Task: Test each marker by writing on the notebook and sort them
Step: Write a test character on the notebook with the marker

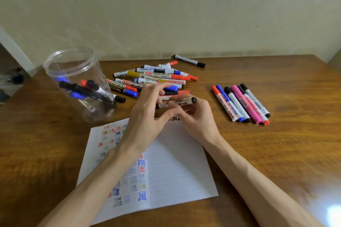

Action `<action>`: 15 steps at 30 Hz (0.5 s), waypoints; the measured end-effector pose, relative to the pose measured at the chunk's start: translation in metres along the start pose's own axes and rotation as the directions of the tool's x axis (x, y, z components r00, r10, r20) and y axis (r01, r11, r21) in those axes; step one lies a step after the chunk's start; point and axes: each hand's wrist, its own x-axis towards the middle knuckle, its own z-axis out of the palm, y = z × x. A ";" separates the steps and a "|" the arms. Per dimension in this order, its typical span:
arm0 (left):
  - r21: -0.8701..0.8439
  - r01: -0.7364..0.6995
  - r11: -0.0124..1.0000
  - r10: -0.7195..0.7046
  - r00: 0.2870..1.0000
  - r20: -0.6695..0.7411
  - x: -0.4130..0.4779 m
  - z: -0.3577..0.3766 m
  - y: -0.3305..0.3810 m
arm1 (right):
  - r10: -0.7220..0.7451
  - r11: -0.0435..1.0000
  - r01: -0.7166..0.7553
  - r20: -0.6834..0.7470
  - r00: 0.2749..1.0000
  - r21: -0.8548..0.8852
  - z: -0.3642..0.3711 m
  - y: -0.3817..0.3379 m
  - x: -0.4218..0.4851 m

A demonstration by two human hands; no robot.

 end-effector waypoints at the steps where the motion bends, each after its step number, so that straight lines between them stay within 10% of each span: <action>1: 0.024 0.033 0.999 -0.033 0.999 0.006 -0.003 -0.001 -0.005 | 0.047 0.998 -0.046 -0.027 0.999 0.035 -0.002 -0.001 0.001; 6: 0.063 0.083 0.995 -0.090 0.990 0.107 -0.017 -0.002 -0.023 | 0.244 0.950 -0.225 -0.063 0.968 0.215 -0.006 -0.005 0.002; 15: 0.015 0.026 1.000 -0.027 0.995 0.097 -0.019 -0.006 -0.021 | 0.174 0.953 -0.171 0.007 0.985 0.252 0.000 -0.012 -0.005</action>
